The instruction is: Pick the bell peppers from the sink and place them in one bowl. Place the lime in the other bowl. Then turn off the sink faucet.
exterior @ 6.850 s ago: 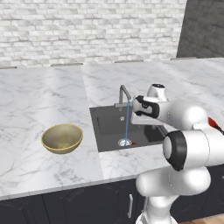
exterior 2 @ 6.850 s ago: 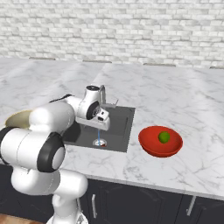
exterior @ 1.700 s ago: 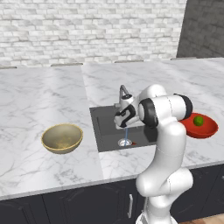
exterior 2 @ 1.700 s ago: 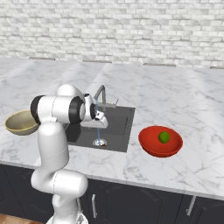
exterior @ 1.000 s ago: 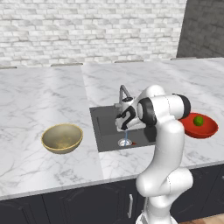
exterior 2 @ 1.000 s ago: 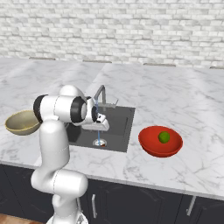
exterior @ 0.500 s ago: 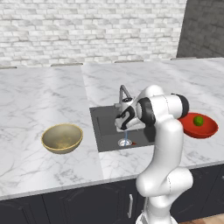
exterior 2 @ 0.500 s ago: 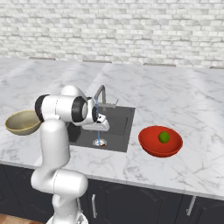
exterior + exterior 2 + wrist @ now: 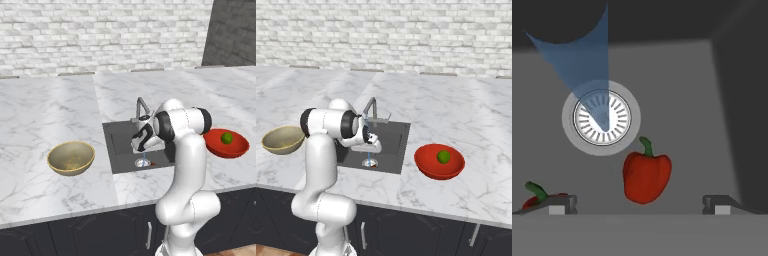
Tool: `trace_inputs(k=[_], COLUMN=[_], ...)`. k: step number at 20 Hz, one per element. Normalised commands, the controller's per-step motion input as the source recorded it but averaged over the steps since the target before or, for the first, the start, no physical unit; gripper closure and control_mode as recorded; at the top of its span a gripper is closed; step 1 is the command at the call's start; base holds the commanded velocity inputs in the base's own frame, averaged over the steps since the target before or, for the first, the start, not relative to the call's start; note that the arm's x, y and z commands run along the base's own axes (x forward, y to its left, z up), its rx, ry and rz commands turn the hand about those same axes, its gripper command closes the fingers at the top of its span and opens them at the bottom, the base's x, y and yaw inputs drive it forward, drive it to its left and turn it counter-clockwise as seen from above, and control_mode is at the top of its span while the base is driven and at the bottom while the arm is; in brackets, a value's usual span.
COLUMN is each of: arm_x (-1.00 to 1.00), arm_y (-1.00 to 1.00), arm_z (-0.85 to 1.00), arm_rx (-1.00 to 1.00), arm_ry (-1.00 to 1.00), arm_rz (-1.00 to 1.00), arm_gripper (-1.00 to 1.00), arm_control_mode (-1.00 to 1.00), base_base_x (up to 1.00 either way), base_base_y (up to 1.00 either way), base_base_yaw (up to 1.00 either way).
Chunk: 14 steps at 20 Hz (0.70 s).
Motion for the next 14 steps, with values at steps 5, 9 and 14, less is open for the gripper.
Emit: trace_inputs(k=[5,9,14], arm_x=[0.0,-0.07,-0.1], arm_y=[-0.08,-0.24,-0.12], arm_z=[-0.29,-0.27,-0.32], arm_rx=[0.0,0.0,0.0], arm_ry=[0.0,0.0,0.0], arm_rz=[0.0,0.0,0.0], arm_gripper=[-1.0,-1.0,-1.0], arm_control_mode=[-1.0,-1.0,-1.0], base_base_x=[0.0,0.0,0.0], base_base_y=[0.0,0.0,0.0], base_base_yaw=[0.0,0.0,0.0])
